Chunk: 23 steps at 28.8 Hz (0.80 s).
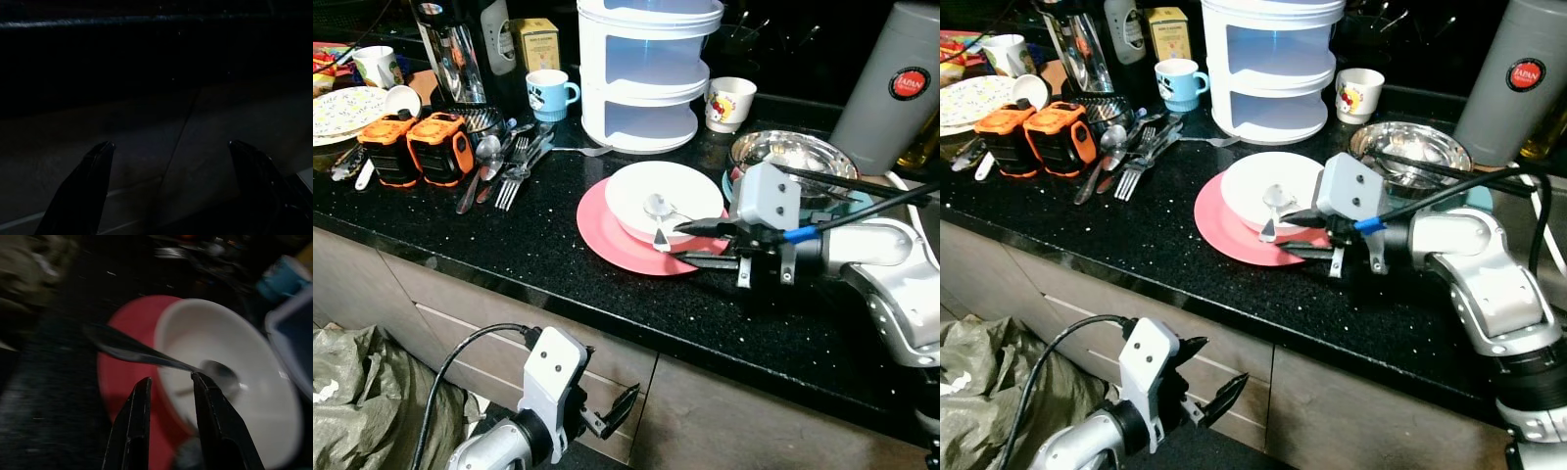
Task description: Kitchen organization
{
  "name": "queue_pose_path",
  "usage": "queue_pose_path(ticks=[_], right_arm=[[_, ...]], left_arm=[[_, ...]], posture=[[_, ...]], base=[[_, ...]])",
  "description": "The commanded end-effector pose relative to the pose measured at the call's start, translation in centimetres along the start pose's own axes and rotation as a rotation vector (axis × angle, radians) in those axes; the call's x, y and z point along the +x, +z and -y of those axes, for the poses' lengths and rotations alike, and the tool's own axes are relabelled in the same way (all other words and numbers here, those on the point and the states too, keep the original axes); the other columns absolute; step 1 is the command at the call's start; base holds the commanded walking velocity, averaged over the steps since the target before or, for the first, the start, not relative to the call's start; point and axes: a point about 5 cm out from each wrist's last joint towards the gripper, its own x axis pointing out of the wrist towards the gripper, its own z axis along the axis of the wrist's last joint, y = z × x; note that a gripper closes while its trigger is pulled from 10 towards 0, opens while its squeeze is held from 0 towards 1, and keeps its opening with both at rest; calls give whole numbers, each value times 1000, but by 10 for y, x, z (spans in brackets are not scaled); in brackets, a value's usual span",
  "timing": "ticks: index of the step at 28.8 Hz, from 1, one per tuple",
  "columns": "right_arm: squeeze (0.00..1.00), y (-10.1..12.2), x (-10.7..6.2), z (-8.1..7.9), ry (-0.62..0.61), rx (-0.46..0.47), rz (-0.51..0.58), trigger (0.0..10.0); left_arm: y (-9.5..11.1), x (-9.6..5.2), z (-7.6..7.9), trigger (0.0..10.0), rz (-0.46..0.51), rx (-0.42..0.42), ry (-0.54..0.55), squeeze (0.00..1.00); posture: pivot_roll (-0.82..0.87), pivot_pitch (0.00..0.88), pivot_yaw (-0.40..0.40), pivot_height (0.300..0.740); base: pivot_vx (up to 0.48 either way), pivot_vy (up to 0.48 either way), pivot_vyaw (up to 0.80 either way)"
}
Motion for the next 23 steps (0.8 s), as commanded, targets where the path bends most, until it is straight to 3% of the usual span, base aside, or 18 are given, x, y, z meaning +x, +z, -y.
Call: queue_pose_path(ticks=[1, 2, 3, 9, 10, 16, 21, 22, 23], right_arm=[[0, 1, -1, 5, -25, -49, -22, 10000], [0, 1, -1, 5, -25, -49, -22, 10000], [1000, -1, -4, 8, -36, -58, -50, 10000], [1000, -5, -11, 11, -45, -93, -111, 10000], [0, -8, -15, 10, -28, -112, -143, 10000], [0, -16, -25, 11, 5, -172, -249, 10000], [0, -15, -30, 15, -9, -186, -252, 10000], [0, -15, -31, 15, -8, -182, -249, 9569], [0, -16, -31, 15, -5, -180, -247, 7216]], left_arm=[[-2, -2, 1, 10000, -9, 9, 6, 0], [-2, -2, 1, 10000, -9, 9, 6, 0], [2, -2, 1, 10000, -4, 12, 5, 0], [9, -5, 3, 10000, 7, 15, 2, 0], [12, -6, 5, 10000, 13, 16, 1, 0], [21, -9, 8, 10000, 31, 17, -4, 0], [26, -8, 10, 10000, 38, 14, -6, 0], [27, -8, 11, 10000, 39, 13, -7, 0], [28, -8, 11, 10000, 38, 12, -8, 0]], posture=[[192, 0, -1, 740], [192, 0, -1, 740], [187, 0, 1, 740], [183, 0, 0, 740], [179, 0, -2, 740], [173, 0, -2, 740], [166, 0, -2, 740], [163, 0, -2, 740], [163, 0, -2, 740]], base=[[0, 0, 0], [0, 0, 0], [0, 0, 0], [0, 0, 0], [0, 0, 0], [0, 0, 0], [0, 0, 0], [0, 0, 0], [0, 0, 0]])
